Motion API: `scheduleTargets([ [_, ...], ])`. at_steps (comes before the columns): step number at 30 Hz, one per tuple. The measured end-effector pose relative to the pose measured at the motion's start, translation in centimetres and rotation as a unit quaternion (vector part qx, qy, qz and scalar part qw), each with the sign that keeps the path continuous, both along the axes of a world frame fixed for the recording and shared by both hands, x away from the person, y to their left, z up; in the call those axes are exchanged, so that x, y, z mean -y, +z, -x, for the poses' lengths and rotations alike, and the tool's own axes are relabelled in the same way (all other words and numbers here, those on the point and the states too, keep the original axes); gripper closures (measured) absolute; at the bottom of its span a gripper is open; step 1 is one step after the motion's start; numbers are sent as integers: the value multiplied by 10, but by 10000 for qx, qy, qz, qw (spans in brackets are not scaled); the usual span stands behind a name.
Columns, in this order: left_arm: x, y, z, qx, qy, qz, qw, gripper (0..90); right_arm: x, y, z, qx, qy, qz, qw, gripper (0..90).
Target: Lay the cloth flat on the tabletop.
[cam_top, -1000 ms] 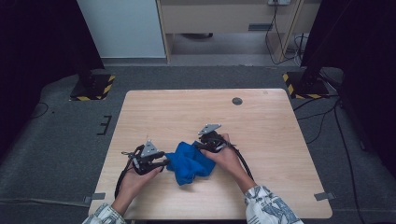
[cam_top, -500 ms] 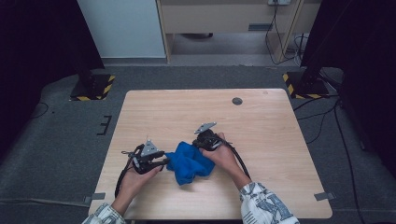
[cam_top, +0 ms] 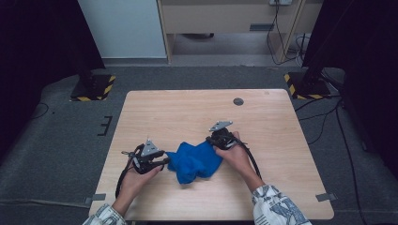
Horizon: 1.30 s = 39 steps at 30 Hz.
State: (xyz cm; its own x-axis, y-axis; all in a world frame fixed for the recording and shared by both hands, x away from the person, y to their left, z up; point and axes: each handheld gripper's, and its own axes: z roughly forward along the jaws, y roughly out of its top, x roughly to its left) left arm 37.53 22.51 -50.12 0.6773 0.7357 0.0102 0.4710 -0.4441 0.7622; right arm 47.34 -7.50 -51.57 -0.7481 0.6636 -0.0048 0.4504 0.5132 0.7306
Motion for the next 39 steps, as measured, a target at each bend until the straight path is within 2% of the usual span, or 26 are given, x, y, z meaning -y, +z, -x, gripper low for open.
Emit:
scheduleTargets([
  [6, -1, 3, 3, 38, -4, 54, 10000, 573, 10, -1, 1, 34, -82, 91, 9999, 885],
  [7, -1, 3, 4, 44, -12, 50, 10000, 572, 13, -2, 2, 60, -108, 186, 9998, 885],
  [11, 0, 3, 4, 46, -19, 34, 10000, 572, 22, -4, 2, 39, -172, 272, 9995, 886],
  [24, 2, 7, 7, 124, -53, 104, 9999, 570, 43, -2, 4, 50, -371, 186, 9991, 886],
  [28, 4, 9, 8, 169, -69, 195, 9996, 548, 51, -2, 5, 49, -434, 180, 9989, 886],
  [33, 6, 12, 10, 262, -91, 263, 9993, 552, 55, -2, 7, 66, -464, 177, 9987, 886],
  [39, 10, 14, 12, 253, -174, 296, 9991, 567, 57, 0, 7, 99, -481, 213, 9986, 886],
])
